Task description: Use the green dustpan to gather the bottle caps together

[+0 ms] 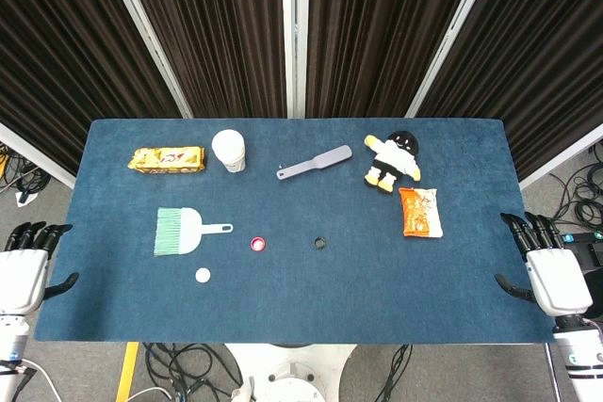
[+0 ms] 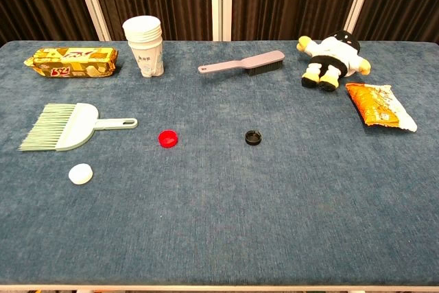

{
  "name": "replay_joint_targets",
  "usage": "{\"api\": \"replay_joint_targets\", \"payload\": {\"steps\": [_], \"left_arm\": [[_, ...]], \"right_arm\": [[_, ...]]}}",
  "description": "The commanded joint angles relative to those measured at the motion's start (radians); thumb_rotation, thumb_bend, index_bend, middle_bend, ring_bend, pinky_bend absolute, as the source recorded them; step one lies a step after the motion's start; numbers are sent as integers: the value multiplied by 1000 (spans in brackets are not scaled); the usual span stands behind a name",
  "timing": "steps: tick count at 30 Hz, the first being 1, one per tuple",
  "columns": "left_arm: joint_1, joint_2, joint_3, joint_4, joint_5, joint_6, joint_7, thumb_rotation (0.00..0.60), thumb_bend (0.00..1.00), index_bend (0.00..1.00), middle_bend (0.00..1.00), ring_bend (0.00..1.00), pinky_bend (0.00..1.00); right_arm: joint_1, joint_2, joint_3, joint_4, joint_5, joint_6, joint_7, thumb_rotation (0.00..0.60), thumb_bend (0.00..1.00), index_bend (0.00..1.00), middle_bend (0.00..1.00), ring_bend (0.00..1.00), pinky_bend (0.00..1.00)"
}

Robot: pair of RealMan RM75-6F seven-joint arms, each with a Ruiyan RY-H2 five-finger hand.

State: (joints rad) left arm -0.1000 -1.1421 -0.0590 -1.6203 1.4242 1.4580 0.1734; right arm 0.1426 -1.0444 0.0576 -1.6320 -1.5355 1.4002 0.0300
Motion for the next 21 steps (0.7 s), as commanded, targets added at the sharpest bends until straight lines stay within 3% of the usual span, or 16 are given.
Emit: {"api": "replay_joint_targets", "payload": {"steps": [1, 11, 17, 21], "left_arm": [[1, 1, 4, -4, 2, -2, -2, 600, 163, 219, 235, 147, 134], [-38, 26, -23, -25, 17, -25, -13, 600, 160, 219, 235, 147, 134], [-156, 48, -74, -26, 23, -155, -55, 600, 159, 219, 235, 148, 134], [-261, 23, -105, -5, -16, -300, -62, 600, 160, 219, 254, 148, 134]], "right_arm": [[0, -3, 1, 4, -1, 5, 1, 600, 105, 0, 106, 0, 0], [-1, 4, 12, 14, -14, 39, 20, 600, 107, 0, 111, 0, 0], [8, 38, 23, 1, -31, 53, 0, 600, 106, 0, 111, 0, 0], [10, 54, 30, -4, -31, 60, 1, 600, 106, 0, 111, 0, 0]]}}
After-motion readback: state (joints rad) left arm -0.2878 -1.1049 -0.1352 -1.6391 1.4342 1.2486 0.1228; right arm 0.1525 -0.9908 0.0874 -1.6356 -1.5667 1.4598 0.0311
